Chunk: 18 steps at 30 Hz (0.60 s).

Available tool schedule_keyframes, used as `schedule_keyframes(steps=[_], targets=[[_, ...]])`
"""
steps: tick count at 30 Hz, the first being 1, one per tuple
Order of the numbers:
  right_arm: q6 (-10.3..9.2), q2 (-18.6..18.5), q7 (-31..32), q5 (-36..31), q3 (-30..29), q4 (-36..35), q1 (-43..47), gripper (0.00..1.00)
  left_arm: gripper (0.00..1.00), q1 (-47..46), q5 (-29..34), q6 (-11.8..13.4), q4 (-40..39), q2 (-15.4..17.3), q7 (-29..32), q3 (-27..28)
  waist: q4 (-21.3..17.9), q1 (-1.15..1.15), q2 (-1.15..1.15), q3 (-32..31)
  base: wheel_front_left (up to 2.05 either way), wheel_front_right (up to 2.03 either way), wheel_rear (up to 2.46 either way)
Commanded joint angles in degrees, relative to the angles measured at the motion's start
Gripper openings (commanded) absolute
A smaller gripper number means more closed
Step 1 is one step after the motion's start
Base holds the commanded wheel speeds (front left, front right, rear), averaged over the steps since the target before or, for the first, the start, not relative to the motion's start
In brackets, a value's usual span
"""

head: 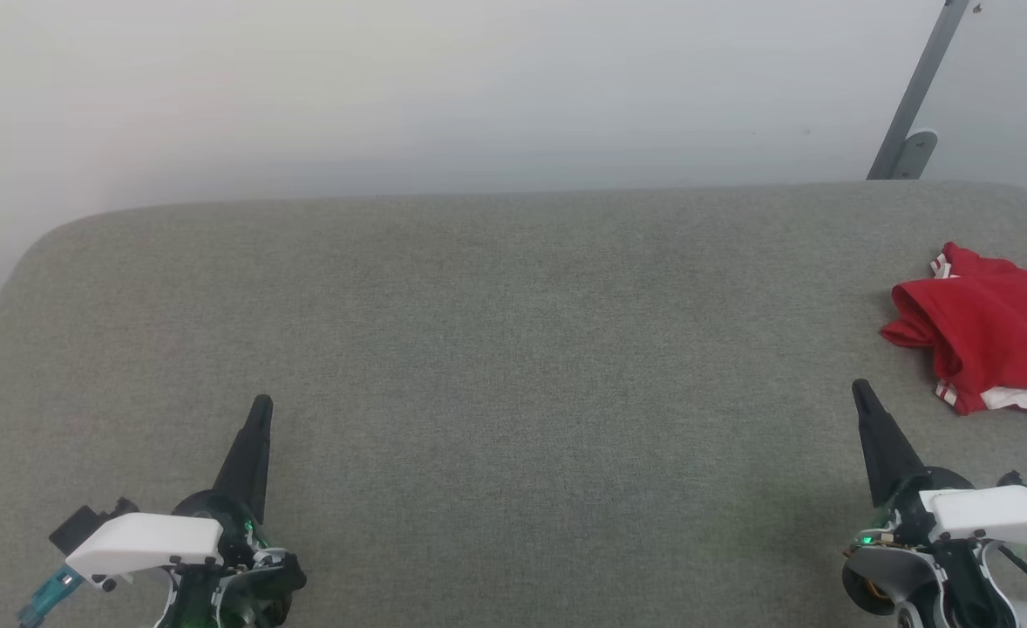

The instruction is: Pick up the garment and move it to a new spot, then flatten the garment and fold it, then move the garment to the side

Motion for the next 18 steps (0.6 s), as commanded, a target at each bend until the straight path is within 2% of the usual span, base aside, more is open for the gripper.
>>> schedule_keyframes(steps=[1, 18], targets=[[0.02, 0.22, 0.18, 0.23, -0.08, -0.14, -0.26, 0.00, 0.00, -0.65, -0.21, -0.16, -0.18, -0.17, 0.17, -0.03, 0.00, 0.00, 0.00, 0.00, 0.00, 0.00, 0.00], [0.02, 0.23, 0.17, 0.23, -0.08, -0.14, -0.26, 0.00, 0.00, -0.66, -0.21, -0.16, -0.18, -0.17, 0.16, -0.03, 0.00, 0.00, 0.00, 0.00, 0.00, 0.00, 0.00]])
